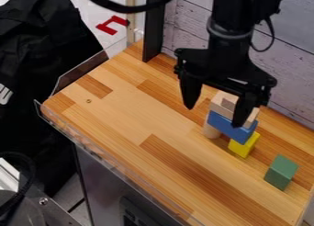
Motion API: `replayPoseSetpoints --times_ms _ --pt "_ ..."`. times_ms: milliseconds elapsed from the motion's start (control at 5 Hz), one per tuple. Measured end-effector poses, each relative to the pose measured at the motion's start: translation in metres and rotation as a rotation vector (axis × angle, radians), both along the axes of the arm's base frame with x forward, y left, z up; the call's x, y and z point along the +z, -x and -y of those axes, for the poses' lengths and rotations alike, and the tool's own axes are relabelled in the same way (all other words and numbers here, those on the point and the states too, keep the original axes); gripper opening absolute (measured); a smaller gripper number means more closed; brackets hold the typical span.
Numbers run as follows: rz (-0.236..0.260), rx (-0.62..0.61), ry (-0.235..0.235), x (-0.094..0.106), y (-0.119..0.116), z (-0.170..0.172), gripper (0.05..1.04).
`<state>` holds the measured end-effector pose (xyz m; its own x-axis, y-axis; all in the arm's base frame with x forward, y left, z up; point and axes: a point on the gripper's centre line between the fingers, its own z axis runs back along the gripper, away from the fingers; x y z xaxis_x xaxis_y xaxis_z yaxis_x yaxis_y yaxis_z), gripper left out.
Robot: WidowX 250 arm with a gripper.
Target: Put the block at the top of the tower
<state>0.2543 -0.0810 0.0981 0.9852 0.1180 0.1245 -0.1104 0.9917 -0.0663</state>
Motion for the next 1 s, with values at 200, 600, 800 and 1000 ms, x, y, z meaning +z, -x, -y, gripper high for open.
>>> replayPoseSetpoints --times_ms 200,600,800,1000 --pt "-0.04 -0.025 0.013 -0.015 0.001 0.004 0.999" --pt "-0.112 -0.042 0.011 -0.035 0.003 0.006 0.999" --pt "-0.111 -0.042 0.011 -0.035 0.003 0.006 0.999" --pt "-0.111 -0.042 0.011 -0.035 0.003 0.006 0.999"
